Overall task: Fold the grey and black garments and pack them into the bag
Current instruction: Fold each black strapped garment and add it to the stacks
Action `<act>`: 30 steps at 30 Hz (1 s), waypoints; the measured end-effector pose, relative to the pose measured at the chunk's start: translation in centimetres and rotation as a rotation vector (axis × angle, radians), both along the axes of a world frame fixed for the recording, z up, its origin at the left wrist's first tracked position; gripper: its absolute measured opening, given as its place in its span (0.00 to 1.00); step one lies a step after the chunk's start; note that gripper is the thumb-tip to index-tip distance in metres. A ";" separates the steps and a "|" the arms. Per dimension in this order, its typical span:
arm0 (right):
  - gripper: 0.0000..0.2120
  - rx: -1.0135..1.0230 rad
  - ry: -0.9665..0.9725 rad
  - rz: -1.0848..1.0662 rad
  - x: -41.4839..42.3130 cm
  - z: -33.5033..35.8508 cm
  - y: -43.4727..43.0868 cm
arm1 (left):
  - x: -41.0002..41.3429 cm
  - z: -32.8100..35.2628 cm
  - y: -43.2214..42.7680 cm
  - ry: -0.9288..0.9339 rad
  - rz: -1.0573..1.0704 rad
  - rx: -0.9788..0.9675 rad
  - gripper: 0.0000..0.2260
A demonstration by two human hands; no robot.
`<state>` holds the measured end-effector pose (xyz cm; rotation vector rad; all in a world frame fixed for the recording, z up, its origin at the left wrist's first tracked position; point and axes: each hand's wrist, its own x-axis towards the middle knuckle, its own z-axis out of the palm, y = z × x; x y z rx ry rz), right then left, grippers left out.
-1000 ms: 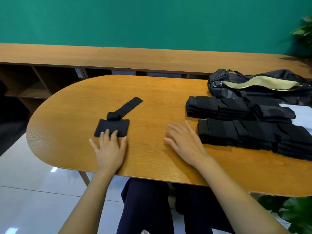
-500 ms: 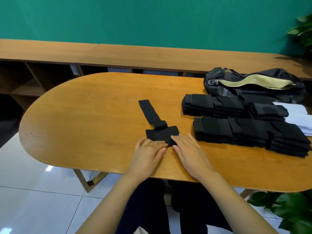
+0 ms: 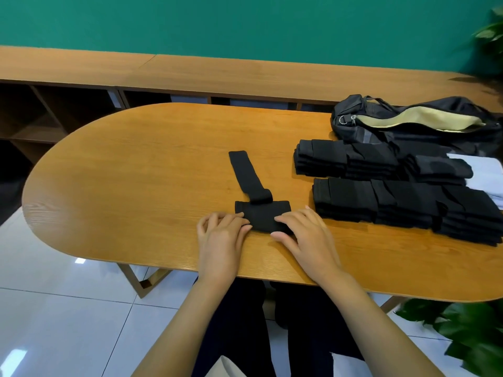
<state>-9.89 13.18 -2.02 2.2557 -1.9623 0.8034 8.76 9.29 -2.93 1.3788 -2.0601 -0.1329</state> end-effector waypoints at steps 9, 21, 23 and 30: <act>0.14 -0.115 -0.053 0.010 -0.2 -0.3 0.1 | 0.3 0.4 0.4 0.124 -0.011 -0.038 0.14; 0.15 -0.186 -0.170 0.001 0.0 0.5 0.6 | 0.6 0.3 -0.1 0.117 -0.078 0.049 0.15; 0.17 -0.146 -0.189 -0.013 -0.2 0.5 0.6 | 0.6 0.3 -0.1 0.177 -0.042 0.064 0.18; 0.11 0.009 -0.183 -0.135 -0.4 -0.4 0.3 | 0.7 0.7 0.1 0.264 0.004 0.092 0.18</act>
